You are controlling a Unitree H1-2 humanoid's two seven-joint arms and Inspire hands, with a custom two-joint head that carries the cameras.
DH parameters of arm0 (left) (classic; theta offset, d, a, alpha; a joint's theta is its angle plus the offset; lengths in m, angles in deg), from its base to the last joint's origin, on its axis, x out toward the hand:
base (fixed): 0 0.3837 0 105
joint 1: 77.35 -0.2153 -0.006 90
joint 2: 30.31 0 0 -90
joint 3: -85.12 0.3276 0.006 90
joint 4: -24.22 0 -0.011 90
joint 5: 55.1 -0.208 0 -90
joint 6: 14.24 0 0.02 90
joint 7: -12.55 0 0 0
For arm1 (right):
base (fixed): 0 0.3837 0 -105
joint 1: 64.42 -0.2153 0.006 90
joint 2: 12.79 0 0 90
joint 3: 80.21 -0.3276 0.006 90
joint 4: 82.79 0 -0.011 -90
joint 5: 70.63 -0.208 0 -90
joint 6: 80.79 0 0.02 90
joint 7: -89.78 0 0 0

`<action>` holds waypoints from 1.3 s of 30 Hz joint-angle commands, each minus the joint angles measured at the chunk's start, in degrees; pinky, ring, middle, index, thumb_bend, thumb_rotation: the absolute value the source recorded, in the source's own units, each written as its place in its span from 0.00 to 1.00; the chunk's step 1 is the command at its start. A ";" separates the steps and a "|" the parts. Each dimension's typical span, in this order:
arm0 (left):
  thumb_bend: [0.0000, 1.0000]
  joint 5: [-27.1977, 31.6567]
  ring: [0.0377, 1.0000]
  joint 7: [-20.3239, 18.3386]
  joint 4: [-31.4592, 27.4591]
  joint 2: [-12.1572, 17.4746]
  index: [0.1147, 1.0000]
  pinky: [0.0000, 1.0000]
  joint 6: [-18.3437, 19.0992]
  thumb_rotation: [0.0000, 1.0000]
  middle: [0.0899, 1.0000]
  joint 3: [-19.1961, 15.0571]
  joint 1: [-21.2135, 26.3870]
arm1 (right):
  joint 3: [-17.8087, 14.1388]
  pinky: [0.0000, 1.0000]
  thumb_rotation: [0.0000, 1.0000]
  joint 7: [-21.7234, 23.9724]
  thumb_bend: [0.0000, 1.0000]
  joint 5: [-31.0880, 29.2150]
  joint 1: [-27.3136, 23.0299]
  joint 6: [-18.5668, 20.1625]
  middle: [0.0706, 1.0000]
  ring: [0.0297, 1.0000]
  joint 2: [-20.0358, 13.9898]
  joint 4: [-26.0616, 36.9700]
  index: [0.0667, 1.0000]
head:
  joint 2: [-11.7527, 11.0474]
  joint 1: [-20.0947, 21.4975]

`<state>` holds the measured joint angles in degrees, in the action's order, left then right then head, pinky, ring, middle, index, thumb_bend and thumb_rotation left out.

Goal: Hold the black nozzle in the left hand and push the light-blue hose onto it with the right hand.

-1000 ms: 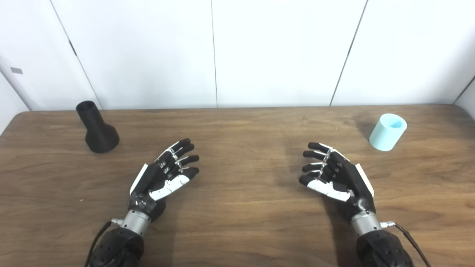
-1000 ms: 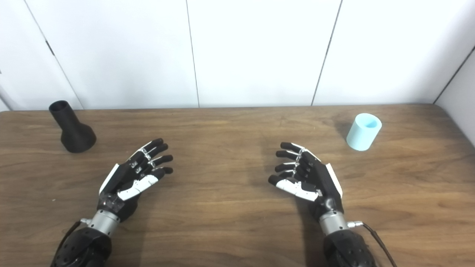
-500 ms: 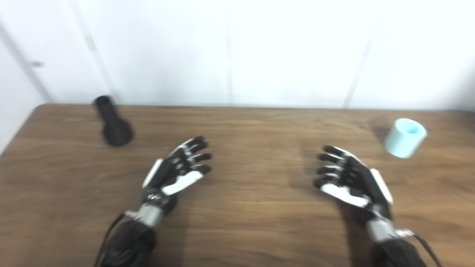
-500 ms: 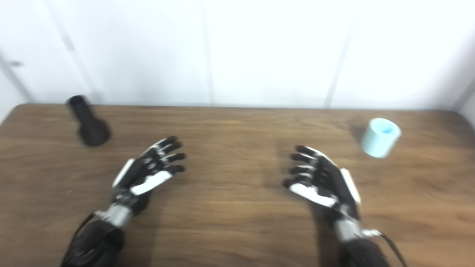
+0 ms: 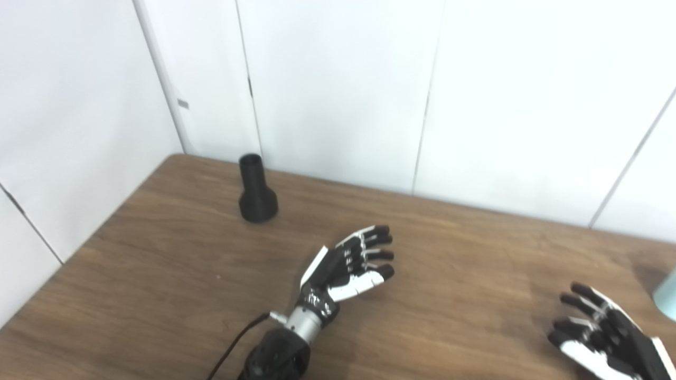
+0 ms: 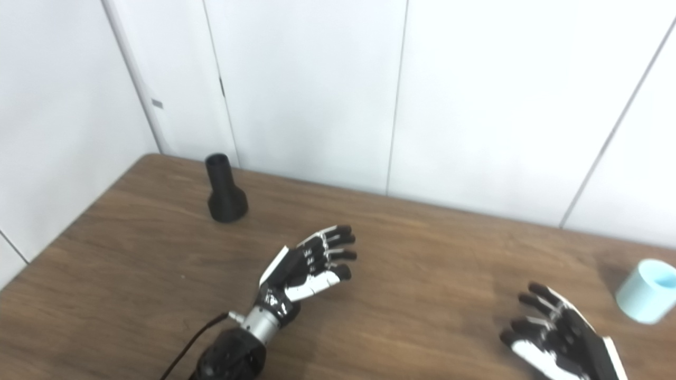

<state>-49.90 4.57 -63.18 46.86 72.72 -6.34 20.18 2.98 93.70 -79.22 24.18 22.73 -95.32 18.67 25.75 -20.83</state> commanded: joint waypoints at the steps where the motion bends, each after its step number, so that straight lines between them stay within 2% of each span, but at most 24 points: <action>1: 0.69 -2.44 0.61 2.35 -4.10 1.34 0.72 0.50 -0.35 0.23 0.67 -1.08 -0.02 | -0.45 0.46 0.00 -0.23 0.66 -0.75 -0.93 -0.32 0.68 0.52 -0.06 2.11 0.71 | -0.02 -0.20; 4: 0.65 -5.30 0.56 4.39 -7.93 3.51 0.70 0.46 0.51 0.17 0.63 -3.05 -1.05 | -0.28 0.44 0.04 -0.39 0.68 -0.06 -1.23 0.06 0.68 0.51 -0.05 2.14 0.70 | -0.16 -0.48; 7: 0.64 -6.95 0.56 6.38 -10.02 5.43 0.68 0.46 0.77 0.14 0.63 -5.61 -1.46 | -0.13 0.44 0.06 -0.49 0.68 0.62 -1.71 0.22 0.67 0.51 -0.35 1.66 0.69 | -0.27 -0.84; 12: 0.63 -8.53 0.57 11.15 -11.20 8.17 0.65 0.48 1.27 0.08 0.63 -10.82 -0.84 | -0.15 0.45 0.02 -0.19 0.67 0.75 -2.27 -0.10 0.67 0.50 -0.61 0.55 0.69 | -0.55 -1.42; 18: 0.69 -12.80 0.66 16.79 -10.72 10.27 0.67 0.58 0.38 0.05 0.68 -15.07 0.20 | 0.05 0.44 0.00 -0.37 0.68 1.33 -2.50 0.52 0.66 0.49 -0.54 0.85 0.68 | -0.52 -1.58; 21: 0.71 -15.34 0.67 19.53 -9.63 11.15 0.70 0.57 -0.36 0.09 0.72 -16.35 1.14 | 0.11 0.45 0.00 -0.36 0.67 1.39 -2.51 0.69 0.66 0.48 -0.39 1.06 0.68 | -0.52 -1.58; 25: 0.73 -19.72 0.75 23.32 -6.77 12.79 0.75 0.67 -2.21 0.11 0.77 -16.72 3.03 | -0.12 0.42 0.00 -0.33 0.66 0.67 -2.63 0.95 0.66 0.48 0.01 1.00 0.68 | -0.42 -1.54; 27: 0.73 -21.90 0.77 24.79 -5.53 13.72 0.76 0.68 -2.62 0.11 0.77 -16.52 4.06 | -0.06 0.41 0.00 -0.46 0.66 0.90 -2.60 1.15 0.66 0.48 -0.03 1.16 0.68 | -0.28 -1.47; 29: 0.72 -23.44 0.81 25.14 -4.90 14.68 0.80 0.74 -1.95 0.13 0.82 -16.05 4.87 | 0.14 0.41 0.00 -0.64 0.66 1.45 -2.53 1.40 0.66 0.48 -0.14 1.49 0.67 | -0.32 -1.42; 31: 0.76 -23.90 0.90 24.29 -4.96 15.33 0.89 0.88 0.43 0.16 0.90 -15.67 5.57 | 0.27 0.41 0.00 -0.53 0.66 1.69 -2.42 0.81 0.66 0.48 -0.27 1.41 0.67 | -0.22 -1.39; 32: 0.77 -24.67 0.92 23.44 -4.93 16.02 0.92 0.93 2.14 0.17 0.92 -15.12 5.93 | 0.34 0.41 0.00 -0.47 0.65 1.82 -2.37 0.56 0.66 0.48 -0.34 1.39 0.67 | -0.24 -1.36; 33: 0.82 -25.22 0.96 22.85 -4.93 16.51 0.97 0.95 3.26 0.22 0.97 -14.76 6.12 | 0.40 0.40 0.01 -0.44 0.66 1.92 -2.32 0.45 0.66 0.48 -0.36 1.43 0.67 | -0.23 -1.27; 35: 0.86 -25.57 0.99 21.03 -4.60 17.82 0.99 0.95 5.21 0.26 0.99 -13.61 6.79 | 0.32 0.40 0.01 -0.48 0.66 1.77 -2.25 0.68 0.66 0.48 -0.25 1.63 0.66 | -0.17 -1.12; 39: 0.91 -23.55 1.00 16.71 -3.51 20.07 1.00 0.97 8.01 0.27 1.00 -11.57 8.43 | 0.36 0.40 0.00 -0.70 0.66 2.11 -2.19 0.88 0.65 0.48 -0.23 1.90 0.65 | -0.02 -0.69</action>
<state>-73.71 22.45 -66.10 64.85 80.44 -18.29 25.81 3.54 93.14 -77.22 23.23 24.66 -95.03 18.61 25.66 -21.45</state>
